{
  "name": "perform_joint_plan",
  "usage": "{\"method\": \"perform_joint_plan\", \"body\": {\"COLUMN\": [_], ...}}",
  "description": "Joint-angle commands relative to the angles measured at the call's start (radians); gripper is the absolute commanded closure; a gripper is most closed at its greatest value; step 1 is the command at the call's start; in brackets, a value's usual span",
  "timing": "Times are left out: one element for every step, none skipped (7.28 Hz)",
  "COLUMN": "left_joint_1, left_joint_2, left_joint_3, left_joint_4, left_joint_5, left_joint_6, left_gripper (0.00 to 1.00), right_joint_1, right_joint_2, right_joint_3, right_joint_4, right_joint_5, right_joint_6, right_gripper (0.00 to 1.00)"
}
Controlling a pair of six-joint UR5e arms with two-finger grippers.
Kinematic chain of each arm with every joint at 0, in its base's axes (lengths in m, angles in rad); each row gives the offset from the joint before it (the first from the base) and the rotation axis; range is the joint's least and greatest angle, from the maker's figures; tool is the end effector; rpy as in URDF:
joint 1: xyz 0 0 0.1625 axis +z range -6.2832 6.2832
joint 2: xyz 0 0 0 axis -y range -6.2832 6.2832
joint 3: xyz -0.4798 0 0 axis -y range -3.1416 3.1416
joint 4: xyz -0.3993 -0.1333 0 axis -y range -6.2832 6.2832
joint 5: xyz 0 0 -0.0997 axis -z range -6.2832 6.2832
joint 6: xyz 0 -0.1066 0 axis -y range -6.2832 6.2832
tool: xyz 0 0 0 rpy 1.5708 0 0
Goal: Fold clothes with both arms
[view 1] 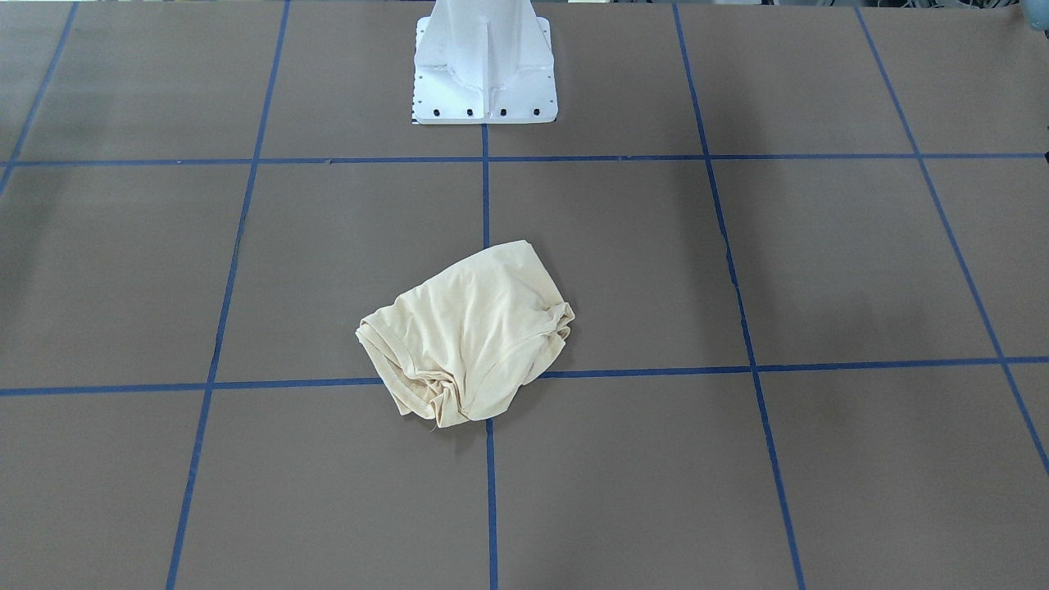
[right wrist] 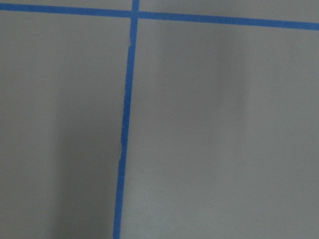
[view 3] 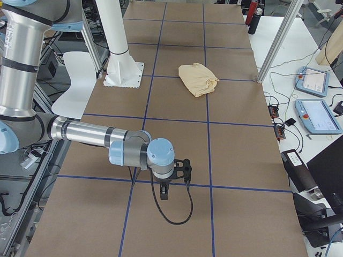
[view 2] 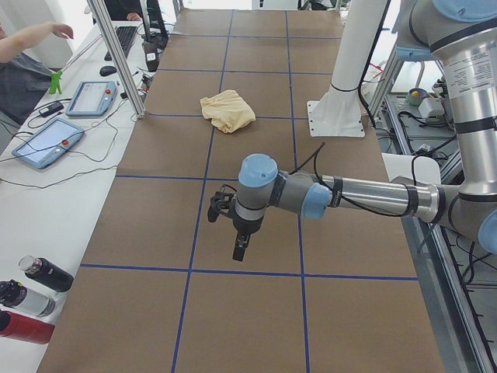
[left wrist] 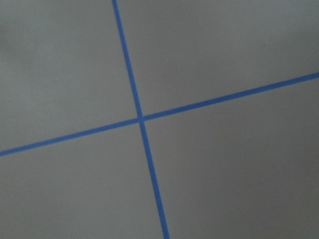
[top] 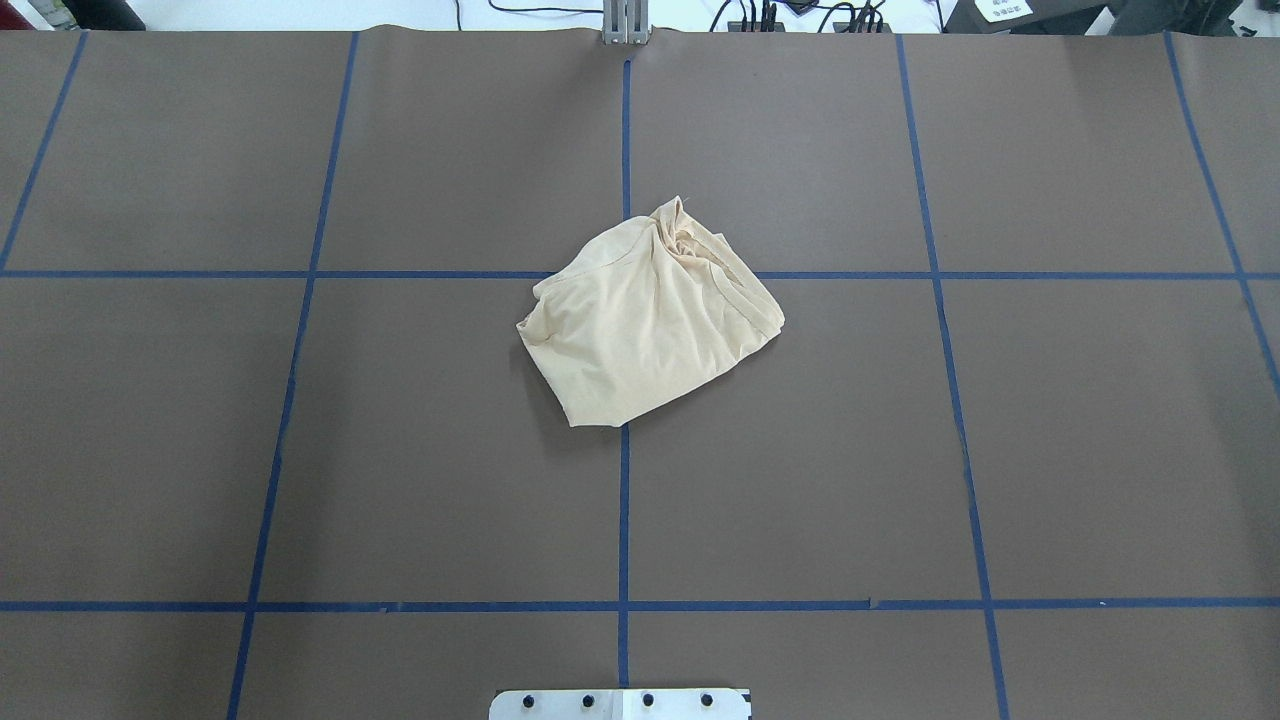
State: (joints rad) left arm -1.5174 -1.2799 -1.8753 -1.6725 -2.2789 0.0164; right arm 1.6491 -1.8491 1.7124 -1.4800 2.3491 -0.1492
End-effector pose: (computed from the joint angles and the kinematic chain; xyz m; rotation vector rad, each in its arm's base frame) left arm -0.0441 -0.3729 0.6857 0.0974 0.7095 0.1076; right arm 0.0864 -0.3542 0.7587 0.0451 -0.7782 -0.0494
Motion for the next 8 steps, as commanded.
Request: {"method": "perform_joint_plan", "body": {"left_joint_1": [-0.026, -0.021, -0.021, -0.027, -0.047, -0.062, -0.137, -0.153], "left_joint_2": [-0.091, -0.187, -0.297, -0.343, -0.332, -0.329, -0.325, -0.326], "left_joint_3": [0.051, 0.141, 0.253, 0.301, 0.291, 0.288, 0.283, 0.280], "left_joint_4": [0.198, 0.229, 0.234, 0.228, 0.228, 0.234, 0.235, 0.234], "left_joint_5": [-0.065, -0.065, -0.065, -0.065, -0.080, -0.080, -0.080, -0.073], "left_joint_6": [0.062, 0.082, 0.086, 0.140, 0.198, 0.214, 0.214, 0.208], "left_gripper": [0.00, 0.00, 0.00, 0.00, 0.00, 0.00, 0.00, 0.00], "right_joint_1": [0.031, 0.031, 0.031, 0.031, 0.032, 0.032, 0.031, 0.031], "right_joint_2": [0.005, 0.008, 0.008, 0.008, 0.010, 0.013, 0.016, 0.019], "right_joint_3": [-0.042, -0.048, -0.048, -0.047, -0.031, -0.028, -0.027, -0.027], "right_joint_4": [-0.011, -0.011, -0.005, -0.003, -0.002, 0.000, 0.001, 0.001], "right_joint_5": [0.001, 0.001, -0.004, -0.005, -0.010, -0.031, -0.051, -0.053], "right_joint_6": [-0.024, -0.024, -0.026, -0.026, -0.026, -0.026, -0.026, -0.026], "right_gripper": [0.00, 0.00, 0.00, 0.00, 0.00, 0.00, 0.00, 0.00]}}
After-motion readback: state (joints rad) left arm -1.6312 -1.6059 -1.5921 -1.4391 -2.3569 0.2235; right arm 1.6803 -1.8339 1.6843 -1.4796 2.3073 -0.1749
